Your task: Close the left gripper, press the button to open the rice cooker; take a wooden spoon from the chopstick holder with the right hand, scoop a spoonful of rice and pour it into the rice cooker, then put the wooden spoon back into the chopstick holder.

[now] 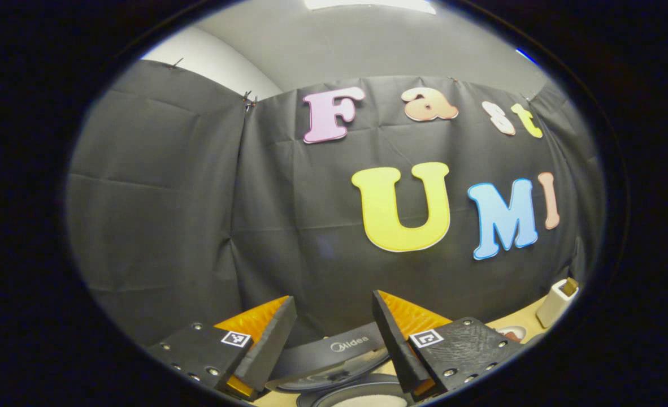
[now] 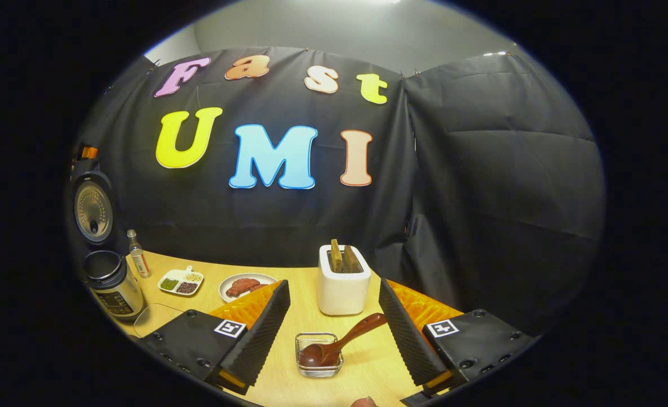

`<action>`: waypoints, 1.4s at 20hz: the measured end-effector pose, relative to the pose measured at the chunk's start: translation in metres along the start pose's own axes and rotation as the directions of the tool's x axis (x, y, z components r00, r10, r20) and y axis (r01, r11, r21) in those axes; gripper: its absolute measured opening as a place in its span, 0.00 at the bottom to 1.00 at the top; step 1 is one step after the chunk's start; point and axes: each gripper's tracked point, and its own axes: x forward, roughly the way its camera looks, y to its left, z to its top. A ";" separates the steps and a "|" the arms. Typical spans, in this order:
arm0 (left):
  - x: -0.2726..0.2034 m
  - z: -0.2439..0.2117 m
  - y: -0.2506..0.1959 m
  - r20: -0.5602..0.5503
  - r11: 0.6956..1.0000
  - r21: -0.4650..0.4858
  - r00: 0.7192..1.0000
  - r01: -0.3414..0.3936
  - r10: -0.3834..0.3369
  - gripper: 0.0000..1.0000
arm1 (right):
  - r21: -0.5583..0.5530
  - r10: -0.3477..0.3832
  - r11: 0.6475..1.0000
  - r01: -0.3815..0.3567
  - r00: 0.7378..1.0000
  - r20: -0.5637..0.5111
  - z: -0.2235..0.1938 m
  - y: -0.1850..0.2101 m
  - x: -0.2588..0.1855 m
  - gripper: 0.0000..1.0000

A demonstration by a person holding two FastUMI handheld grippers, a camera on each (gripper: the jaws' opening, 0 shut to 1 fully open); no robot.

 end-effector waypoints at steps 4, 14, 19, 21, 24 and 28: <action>0.026 -0.038 -0.002 -0.085 1.000 -0.010 0.996 0.000 -0.001 0.87 | -0.011 0.005 1.000 -0.005 1.000 0.000 0.004 0.013 -0.002 1.00; -0.004 -0.051 -0.017 -0.109 0.995 -0.101 0.994 0.016 -0.028 0.89 | -0.028 0.048 0.998 -0.048 0.999 0.007 0.004 0.020 -0.004 0.97; -0.039 -0.061 -0.035 -0.130 0.993 -0.115 0.991 0.024 -0.039 0.84 | -0.003 0.076 0.997 -0.076 0.997 -0.001 0.002 0.007 -0.005 1.00; -0.052 -0.069 -0.042 -0.138 0.993 -0.116 0.990 0.026 -0.042 0.89 | 0.004 0.089 0.996 -0.089 0.996 0.002 0.004 0.002 -0.005 1.00; -0.075 -0.081 -0.056 -0.158 0.992 -0.126 0.986 0.027 -0.047 0.84 | -0.004 0.111 0.994 -0.111 0.994 0.010 0.004 -0.006 -0.009 0.97; -0.103 -0.105 -0.074 -0.202 0.990 -0.139 0.978 0.021 -0.049 0.89 | -0.011 0.141 0.990 -0.141 0.990 0.007 0.003 -0.019 -0.011 0.97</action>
